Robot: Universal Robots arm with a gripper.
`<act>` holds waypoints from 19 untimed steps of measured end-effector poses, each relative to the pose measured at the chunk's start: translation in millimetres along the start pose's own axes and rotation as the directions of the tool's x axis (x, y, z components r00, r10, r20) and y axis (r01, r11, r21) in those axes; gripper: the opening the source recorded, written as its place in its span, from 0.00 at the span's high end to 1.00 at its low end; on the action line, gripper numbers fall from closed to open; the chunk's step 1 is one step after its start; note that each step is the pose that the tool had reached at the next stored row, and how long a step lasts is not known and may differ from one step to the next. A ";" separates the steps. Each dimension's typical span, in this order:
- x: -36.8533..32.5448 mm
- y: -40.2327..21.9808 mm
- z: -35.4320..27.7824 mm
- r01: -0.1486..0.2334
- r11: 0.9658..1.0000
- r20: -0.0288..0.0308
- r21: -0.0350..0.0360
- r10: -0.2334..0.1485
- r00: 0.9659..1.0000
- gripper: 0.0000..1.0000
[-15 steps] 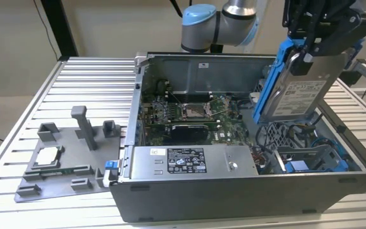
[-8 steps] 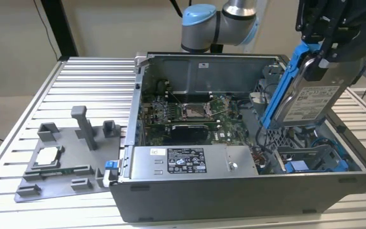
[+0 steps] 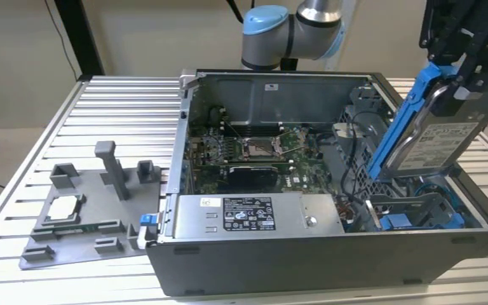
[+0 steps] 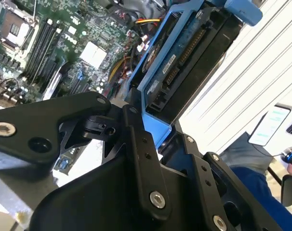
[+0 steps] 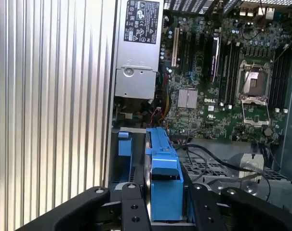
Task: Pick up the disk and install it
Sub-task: 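Pick up the disk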
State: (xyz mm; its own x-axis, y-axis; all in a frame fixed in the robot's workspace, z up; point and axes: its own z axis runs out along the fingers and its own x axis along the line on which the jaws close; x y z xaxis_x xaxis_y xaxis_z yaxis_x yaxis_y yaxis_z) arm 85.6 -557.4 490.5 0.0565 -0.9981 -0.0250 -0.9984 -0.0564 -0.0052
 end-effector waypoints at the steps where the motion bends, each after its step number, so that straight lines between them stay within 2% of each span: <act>1: 1.9 -2.6 0.1 0.000 1.000 0.000 0.000 0.000 1.000 1.00; 5: 9.7 -12.8 0.4 0.000 1.000 0.000 -0.001 0.000 1.000 1.00; 7: 13.5 -15.9 0.6 0.000 1.000 0.000 -0.001 0.000 1.000 1.00; 19: 15.3 -16.0 3.0 0.000 1.000 0.000 -0.001 0.000 1.000 1.00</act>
State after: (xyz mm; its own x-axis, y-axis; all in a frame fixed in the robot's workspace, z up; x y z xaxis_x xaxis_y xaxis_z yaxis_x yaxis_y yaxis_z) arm 102.4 -571.7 487.2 0.0565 -0.9981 -0.0254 -0.9984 -0.0564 -0.0043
